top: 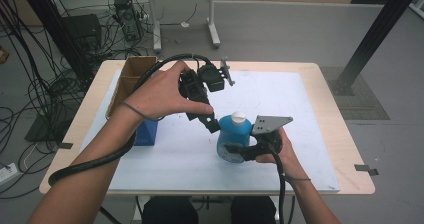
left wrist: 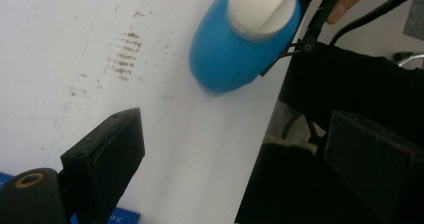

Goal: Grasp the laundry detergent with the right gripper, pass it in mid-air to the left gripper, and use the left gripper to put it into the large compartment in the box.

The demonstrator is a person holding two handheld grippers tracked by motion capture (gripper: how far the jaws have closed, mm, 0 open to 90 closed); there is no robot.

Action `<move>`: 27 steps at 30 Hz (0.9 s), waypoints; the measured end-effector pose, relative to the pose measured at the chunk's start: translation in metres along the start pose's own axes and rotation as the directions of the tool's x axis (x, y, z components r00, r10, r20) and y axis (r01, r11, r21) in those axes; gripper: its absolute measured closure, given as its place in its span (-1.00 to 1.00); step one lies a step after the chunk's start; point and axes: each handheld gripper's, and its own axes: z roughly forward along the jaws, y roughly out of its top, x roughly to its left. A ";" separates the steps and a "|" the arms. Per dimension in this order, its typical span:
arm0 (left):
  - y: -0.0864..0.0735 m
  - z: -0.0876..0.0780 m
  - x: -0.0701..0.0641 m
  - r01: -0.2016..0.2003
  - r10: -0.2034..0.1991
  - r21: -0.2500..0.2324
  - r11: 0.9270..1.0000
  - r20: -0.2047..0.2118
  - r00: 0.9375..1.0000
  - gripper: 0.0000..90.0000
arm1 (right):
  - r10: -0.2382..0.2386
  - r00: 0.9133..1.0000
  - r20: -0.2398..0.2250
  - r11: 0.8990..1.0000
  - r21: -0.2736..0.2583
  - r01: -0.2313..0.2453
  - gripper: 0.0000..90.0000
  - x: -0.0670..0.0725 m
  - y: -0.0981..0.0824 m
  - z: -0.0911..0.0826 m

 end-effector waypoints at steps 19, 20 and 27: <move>0.039 0.002 -0.041 -0.179 0.182 0.096 0.979 -0.013 0.983 -0.77 | -0.034 0.997 -0.065 0.999 0.011 0.035 -0.03 0.003 0.001 0.012; 0.041 0.002 -0.043 -0.190 0.193 0.099 0.977 -0.019 0.981 -0.77 | -0.036 0.997 -0.067 0.999 0.012 0.037 -0.03 0.003 0.001 0.012; 0.052 0.003 -0.052 -0.261 0.267 0.130 0.957 -0.030 0.963 -0.77 | -0.044 0.995 -0.084 0.999 0.004 0.045 -0.03 0.003 0.001 0.013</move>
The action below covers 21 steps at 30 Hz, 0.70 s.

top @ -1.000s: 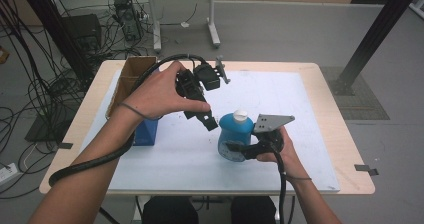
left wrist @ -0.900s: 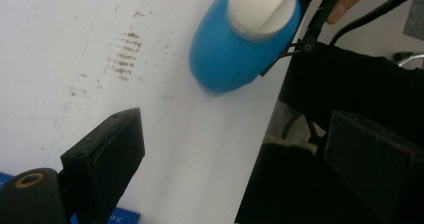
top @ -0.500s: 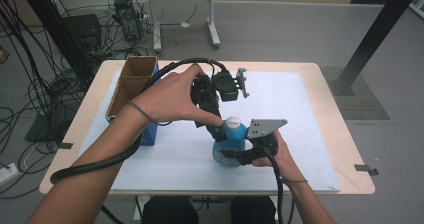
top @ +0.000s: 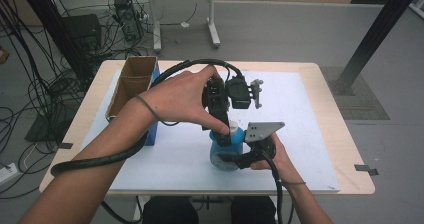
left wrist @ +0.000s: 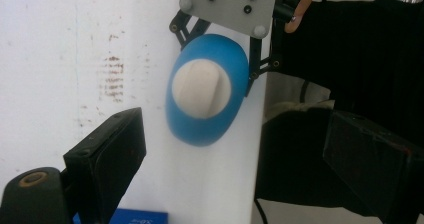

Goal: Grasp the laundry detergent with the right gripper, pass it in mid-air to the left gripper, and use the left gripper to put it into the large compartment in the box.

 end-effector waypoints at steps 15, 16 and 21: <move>0.033 0.008 -0.007 -0.101 0.104 0.115 0.988 -0.022 0.994 -0.74 | -0.026 0.999 -0.030 1.000 0.004 0.026 -0.03 0.002 0.003 0.002; 0.034 0.008 -0.005 -0.107 0.109 0.115 0.988 -0.014 0.994 -0.73 | -0.029 0.999 -0.028 1.000 0.003 0.029 -0.03 0.002 0.003 0.002; 0.039 0.014 -0.003 -0.121 0.123 0.120 0.985 -0.011 0.992 -0.69 | -0.029 0.999 -0.031 1.000 0.001 0.029 -0.03 0.002 0.003 0.003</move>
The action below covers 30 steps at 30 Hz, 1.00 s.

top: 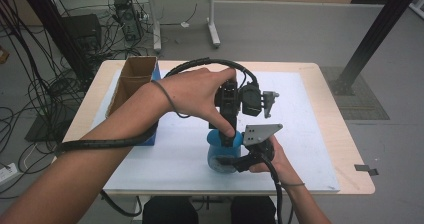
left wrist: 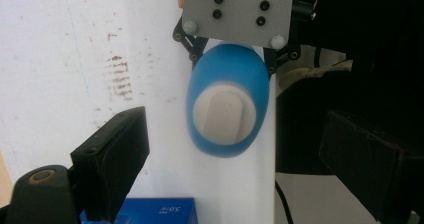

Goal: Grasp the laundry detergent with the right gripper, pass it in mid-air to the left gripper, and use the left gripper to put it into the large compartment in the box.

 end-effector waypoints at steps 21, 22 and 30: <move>0.002 0.007 0.003 0.001 -0.001 0.007 1.000 0.019 1.000 -0.71 | 0.002 1.000 -0.002 1.000 -0.003 -0.002 -0.03 -0.001 -0.001 0.002; 0.002 0.007 0.003 0.002 -0.002 0.009 1.000 0.018 1.000 -0.71 | 0.002 1.000 -0.001 1.000 -0.003 -0.002 -0.03 -0.001 0.000 0.001; 0.000 0.006 0.004 0.008 -0.008 0.005 1.000 0.013 1.000 -0.71 | 0.001 1.000 -0.001 1.000 -0.005 -0.001 -0.03 -0.001 -0.001 0.000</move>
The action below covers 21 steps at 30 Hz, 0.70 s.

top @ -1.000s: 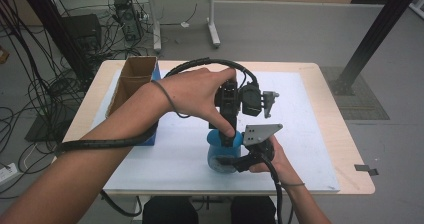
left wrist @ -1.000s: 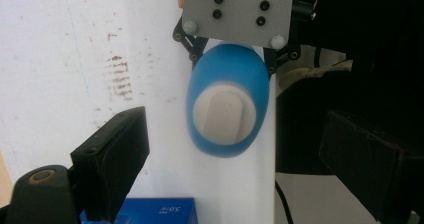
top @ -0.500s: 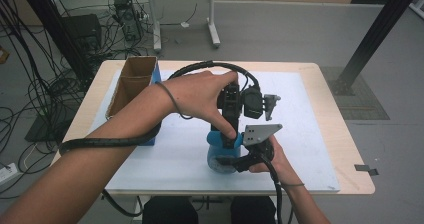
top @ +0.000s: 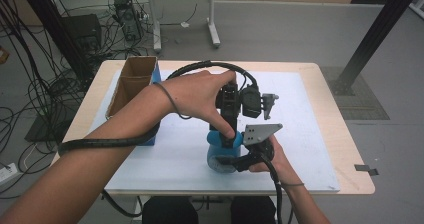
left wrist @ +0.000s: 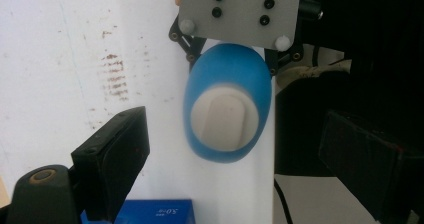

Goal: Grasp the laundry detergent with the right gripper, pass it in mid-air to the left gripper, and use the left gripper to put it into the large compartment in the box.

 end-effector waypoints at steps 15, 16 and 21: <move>0.000 -0.004 -0.001 -0.002 0.002 -0.015 1.000 -0.001 1.000 -0.71 | -0.004 1.000 0.006 1.000 0.003 0.004 -0.03 0.002 0.002 -0.002; 0.000 -0.004 -0.001 -0.004 0.004 -0.014 1.000 -0.003 1.000 -0.71 | -0.004 1.000 0.006 1.000 0.003 0.004 -0.03 0.002 0.002 -0.002; 0.000 -0.005 -0.001 0.000 0.000 -0.014 1.000 -0.005 1.000 -0.71 | -0.002 1.000 0.004 1.000 0.002 0.002 -0.03 0.002 0.002 -0.002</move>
